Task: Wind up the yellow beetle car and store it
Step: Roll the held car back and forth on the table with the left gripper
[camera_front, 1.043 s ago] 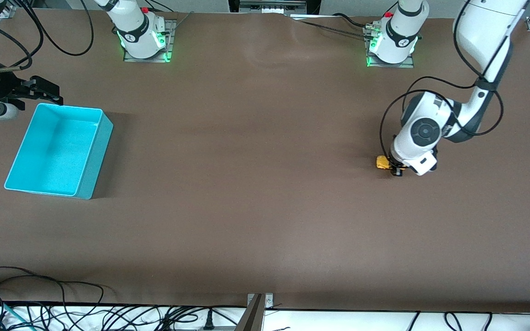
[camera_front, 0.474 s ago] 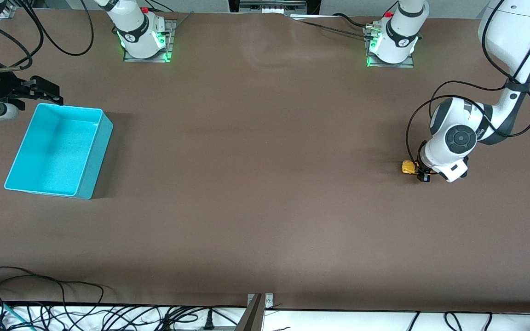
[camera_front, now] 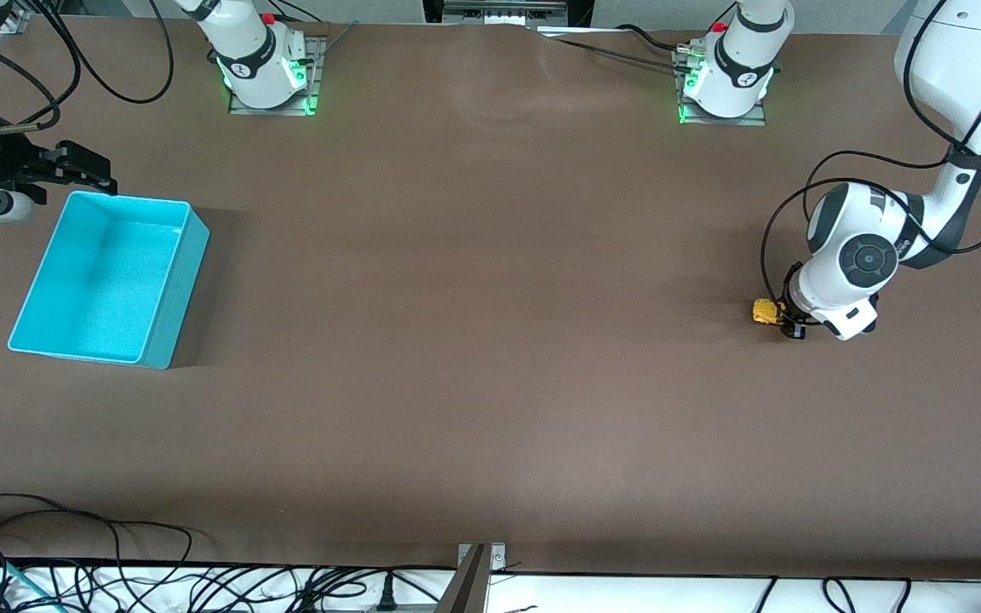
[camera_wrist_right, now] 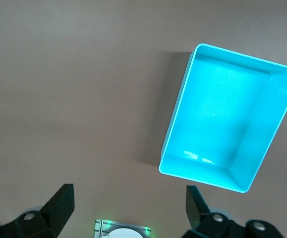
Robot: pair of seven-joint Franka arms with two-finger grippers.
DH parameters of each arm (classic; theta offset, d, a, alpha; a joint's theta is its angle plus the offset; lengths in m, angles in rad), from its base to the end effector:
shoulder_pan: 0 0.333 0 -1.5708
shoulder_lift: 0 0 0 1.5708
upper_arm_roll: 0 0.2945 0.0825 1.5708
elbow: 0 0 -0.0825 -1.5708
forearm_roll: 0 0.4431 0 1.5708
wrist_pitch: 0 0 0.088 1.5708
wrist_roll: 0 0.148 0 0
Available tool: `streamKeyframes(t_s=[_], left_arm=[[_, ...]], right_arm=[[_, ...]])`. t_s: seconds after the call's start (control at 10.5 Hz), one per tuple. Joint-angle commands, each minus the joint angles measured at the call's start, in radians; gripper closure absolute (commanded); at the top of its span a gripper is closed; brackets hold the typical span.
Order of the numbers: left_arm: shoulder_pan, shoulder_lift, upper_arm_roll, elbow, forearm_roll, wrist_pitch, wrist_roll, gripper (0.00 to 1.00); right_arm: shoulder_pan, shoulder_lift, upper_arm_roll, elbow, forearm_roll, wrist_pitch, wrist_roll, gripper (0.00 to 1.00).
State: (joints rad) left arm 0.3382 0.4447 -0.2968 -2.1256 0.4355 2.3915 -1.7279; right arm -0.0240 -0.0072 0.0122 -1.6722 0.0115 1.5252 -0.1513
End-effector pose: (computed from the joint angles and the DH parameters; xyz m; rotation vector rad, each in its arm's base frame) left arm 0.5773 0.0239 0.0857 -2.2077 -1.9462 -0.0222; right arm 0.5958 -0.0053 0.5097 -3.1038 -0.2164 0.2157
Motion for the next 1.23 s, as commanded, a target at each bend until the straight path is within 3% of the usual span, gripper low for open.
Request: streamKeyframes(t_s=[0.0, 0.38, 0.47, 0.57, 0.76, 1.14], left_arm=[[0.034, 0.078, 0.001, 0.023, 0.048, 0.018, 0.011, 1.00], [0.039, 0.075, 0.001, 0.026, 0.040, 0.018, 0.001, 1.00], [0.039, 0.074, 0.001, 0.027, 0.037, 0.018, 0.002, 0.96], [0.041, 0.071, 0.001, 0.029, 0.037, 0.018, 0.002, 0.56], [0.039, 0.068, 0.001, 0.038, 0.035, 0.015, -0.005, 0.00], [0.038, 0.065, -0.007, 0.039, 0.035, 0.011, -0.052, 0.00]], right_arm=[[-0.001, 0.000, 0.003, 0.005, -0.007, -0.010, 0.010, 0.00], [-0.001, 0.000, 0.003, 0.005, -0.007, -0.011, 0.009, 0.00], [-0.001, 0.000, 0.003, 0.005, -0.007, -0.013, 0.009, 0.00], [-0.001, 0.000, 0.003, 0.005, -0.007, -0.014, 0.009, 0.00], [-0.001, -0.002, 0.002, 0.005, -0.007, -0.014, 0.006, 0.00], [-0.001, 0.000, 0.002, 0.005, -0.007, -0.014, 0.006, 0.00]])
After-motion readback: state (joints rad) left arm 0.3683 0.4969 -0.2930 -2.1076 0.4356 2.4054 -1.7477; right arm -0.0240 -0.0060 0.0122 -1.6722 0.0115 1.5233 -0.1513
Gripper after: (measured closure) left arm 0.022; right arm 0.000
